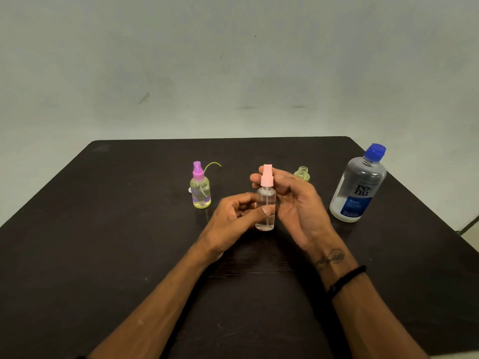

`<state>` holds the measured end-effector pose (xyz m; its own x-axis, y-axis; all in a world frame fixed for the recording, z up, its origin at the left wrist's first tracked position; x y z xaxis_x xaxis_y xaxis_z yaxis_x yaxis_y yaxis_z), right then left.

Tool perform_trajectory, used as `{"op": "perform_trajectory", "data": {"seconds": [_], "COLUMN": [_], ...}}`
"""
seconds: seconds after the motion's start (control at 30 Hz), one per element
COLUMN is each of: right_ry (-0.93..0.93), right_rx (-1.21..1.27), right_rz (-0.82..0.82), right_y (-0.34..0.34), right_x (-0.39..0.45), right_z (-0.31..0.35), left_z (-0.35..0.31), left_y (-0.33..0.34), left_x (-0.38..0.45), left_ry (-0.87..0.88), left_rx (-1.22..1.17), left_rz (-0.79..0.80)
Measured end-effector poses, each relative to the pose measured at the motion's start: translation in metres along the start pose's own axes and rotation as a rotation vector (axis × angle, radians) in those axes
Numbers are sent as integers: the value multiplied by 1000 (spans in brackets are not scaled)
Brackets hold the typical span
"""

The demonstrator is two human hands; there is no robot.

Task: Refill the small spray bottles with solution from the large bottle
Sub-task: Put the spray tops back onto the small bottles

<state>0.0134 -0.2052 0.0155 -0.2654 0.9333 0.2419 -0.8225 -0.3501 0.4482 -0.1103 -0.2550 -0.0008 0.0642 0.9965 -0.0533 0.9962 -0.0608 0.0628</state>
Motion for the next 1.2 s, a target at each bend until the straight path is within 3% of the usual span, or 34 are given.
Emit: {"op": "perform_trajectory", "data": {"seconds": [0.3,0.57,0.97,1.2], "right_ry": [-90,74,-71,59], "right_rx": [-39,54,-9,22], "right_rz": [-26,0,-21,15], "right_y": [-1,2,-3,3], "right_x": [1,-2,2,-1], "right_z": [3,-3,1,-3], "left_z": [-1,1,0,3], "left_y": [1,1,1,0], "left_x": [-2,0,1,2], "left_ry": [-13,-21,-31,-45], "left_rx": [-40,-81,-76,-83], "left_rz": [20,27,42,44]}}
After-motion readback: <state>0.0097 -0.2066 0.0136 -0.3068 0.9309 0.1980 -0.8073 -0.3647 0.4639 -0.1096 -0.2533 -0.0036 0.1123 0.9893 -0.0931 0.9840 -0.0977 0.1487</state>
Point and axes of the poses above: each hand's wrist, its own x-axis towards the middle knuckle, its own y-axis out of the palm, z = x × y, the point moved 7 cm from there along x, towards the middle knuckle, and after that the axes turned 13 degrees about -y, right-handed, at the moved point
